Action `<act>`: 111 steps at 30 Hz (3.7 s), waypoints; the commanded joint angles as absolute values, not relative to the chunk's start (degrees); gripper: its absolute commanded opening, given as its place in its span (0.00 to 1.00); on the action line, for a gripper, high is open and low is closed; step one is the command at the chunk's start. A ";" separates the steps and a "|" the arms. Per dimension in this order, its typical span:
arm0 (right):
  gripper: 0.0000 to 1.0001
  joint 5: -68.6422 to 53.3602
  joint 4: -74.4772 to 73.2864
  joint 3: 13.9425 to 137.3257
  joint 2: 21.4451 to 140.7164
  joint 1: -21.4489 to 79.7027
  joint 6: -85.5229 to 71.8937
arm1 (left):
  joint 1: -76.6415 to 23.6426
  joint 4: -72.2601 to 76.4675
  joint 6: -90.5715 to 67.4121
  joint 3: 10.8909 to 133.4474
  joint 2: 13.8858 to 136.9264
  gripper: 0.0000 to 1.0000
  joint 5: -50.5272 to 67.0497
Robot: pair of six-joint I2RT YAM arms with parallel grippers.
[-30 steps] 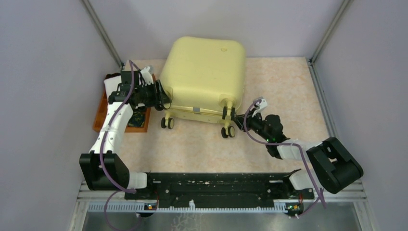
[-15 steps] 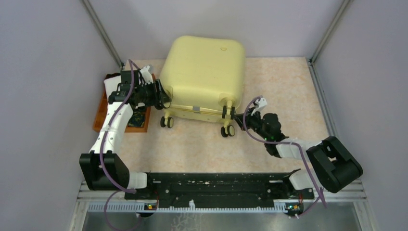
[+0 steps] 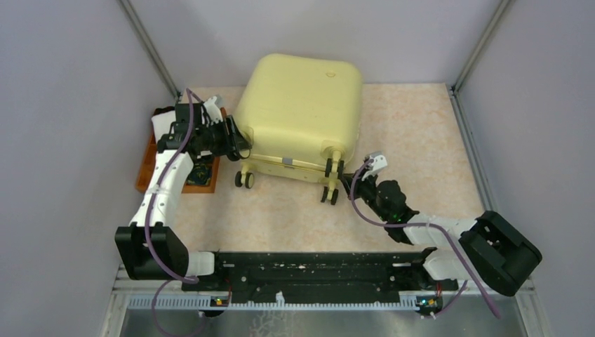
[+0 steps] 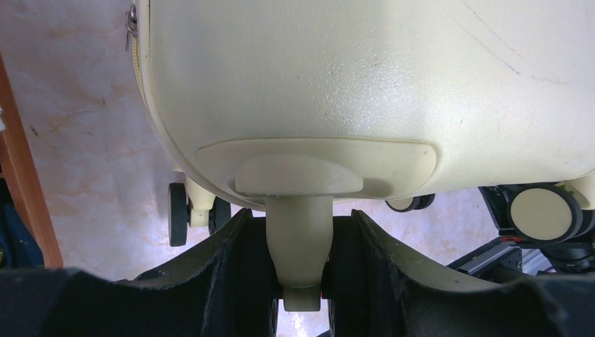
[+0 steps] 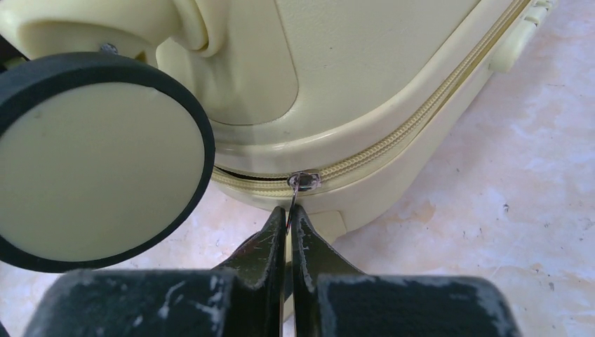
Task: Pack the luggage
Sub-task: Zip the luggage at the center of the board.
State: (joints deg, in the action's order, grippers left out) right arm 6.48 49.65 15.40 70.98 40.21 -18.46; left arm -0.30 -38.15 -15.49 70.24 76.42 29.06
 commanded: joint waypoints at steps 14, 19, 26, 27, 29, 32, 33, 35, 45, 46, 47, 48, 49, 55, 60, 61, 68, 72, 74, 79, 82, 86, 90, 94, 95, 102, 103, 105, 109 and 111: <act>0.00 11.10 66.81 18.77 73.68 55.08 -15.35 | -1.98 -23.17 -30.70 67.95 68.07 0.00 40.99; 0.00 10.48 70.24 20.86 79.45 59.00 -14.86 | -1.75 -21.94 -32.33 67.36 68.62 0.00 42.05; 0.00 13.28 69.28 27.82 86.48 62.00 -12.72 | -1.87 -20.08 -34.70 65.16 67.18 0.00 45.48; 0.00 15.05 68.13 29.60 87.58 62.84 -11.58 | -1.91 -19.89 -34.15 64.63 66.87 0.00 46.12; 0.00 16.28 65.76 33.76 91.10 64.52 -9.02 | -2.50 -19.72 -32.72 63.48 66.09 0.00 47.43; 0.00 16.10 59.68 40.86 95.78 65.53 -7.81 | -3.68 -19.73 -30.91 61.33 64.35 0.00 48.36; 0.00 15.27 58.82 42.34 96.97 65.64 -7.99 | -3.97 -19.65 -30.48 60.74 63.93 0.00 49.10; 0.00 13.92 56.22 45.12 98.93 65.92 -8.47 | -4.37 -19.66 -29.36 59.83 63.05 0.00 50.60; 0.01 25.03 47.68 34.53 89.62 61.98 -20.16 | -4.88 -21.06 -23.43 57.47 61.73 0.00 56.08; 0.00 23.60 49.37 32.43 88.51 60.23 -21.45 | -5.44 -21.27 -23.04 57.22 61.49 0.00 55.99; 0.00 22.27 51.27 29.83 87.24 59.15 -21.90 | -6.06 -21.20 -22.82 56.96 61.12 0.00 55.70; 0.00 21.69 52.45 28.70 86.27 58.60 -21.56 | -6.71 -20.79 -22.86 56.54 60.57 0.00 55.60; 0.00 20.67 53.01 28.39 85.61 58.47 -19.62 | -7.53 -19.67 -23.37 55.85 59.93 0.00 55.64; 0.00 11.98 48.11 35.11 87.86 60.56 -10.66 | -13.92 -10.70 -29.61 51.88 58.17 0.00 55.56; 0.00 8.06 47.95 42.14 93.60 65.99 -7.89 | -15.97 -6.94 -32.02 52.03 60.20 0.00 57.15; 0.00 7.39 48.66 42.98 94.70 67.09 -7.91 | -16.10 -6.25 -32.60 52.11 60.56 0.00 57.47; 0.09 6.66 51.04 44.88 98.97 68.40 -10.97 | -16.43 -2.83 -35.12 52.60 62.18 0.00 59.64; 0.41 12.28 51.18 38.46 93.21 65.60 -16.28 | -16.52 -3.32 -33.84 53.01 62.44 0.00 60.19; 0.51 14.48 49.00 33.29 87.36 62.28 -21.93 | -16.52 -4.46 -32.15 53.21 62.53 0.00 60.27; 0.53 18.38 35.46 24.72 71.66 54.54 -28.20 | -16.81 -8.95 -26.36 53.24 63.28 0.00 60.54; 0.54 16.53 32.08 21.71 64.69 48.41 -28.61 | -18.50 -13.28 -19.95 54.11 63.39 0.00 59.51; 0.55 10.37 28.22 23.69 62.35 39.08 -27.10 | -23.10 -14.37 -16.25 54.09 63.03 0.00 58.59; 0.55 4.32 26.63 28.72 64.75 29.44 -23.84 | -25.21 -16.08 -13.32 55.93 63.95 0.48 60.03; 0.53 0.24 23.94 34.33 69.09 21.06 -21.86 | -25.17 -20.39 -7.87 58.99 64.69 0.98 59.90; 0.53 0.21 23.42 35.23 69.76 19.57 -21.40 | -25.10 -21.96 -5.92 60.03 64.77 0.99 59.84; 0.54 6.80 18.28 37.38 70.41 13.78 -21.32 | -15.91 -35.53 10.22 71.52 65.52 0.99 53.51; 0.54 7.49 18.17 37.31 70.32 13.72 -21.29 | -11.61 -34.68 10.36 72.86 66.59 0.99 54.22; 0.54 7.54 18.63 37.03 70.31 13.71 -21.45 | -4.79 -32.01 9.77 75.70 71.17 0.99 52.19; 0.54 5.47 19.72 37.46 71.74 13.71 -21.63 | 3.83 -23.37 5.55 83.08 83.85 0.99 45.13; 0.54 4.49 20.18 37.76 72.33 13.71 -21.69 | 6.19 -17.83 2.09 86.86 90.15 0.99 43.42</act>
State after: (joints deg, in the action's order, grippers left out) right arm 5.04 18.39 35.38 71.05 13.74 -22.24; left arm 1.61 -28.62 5.37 81.21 79.22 48.86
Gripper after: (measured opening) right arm 0.538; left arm 0.987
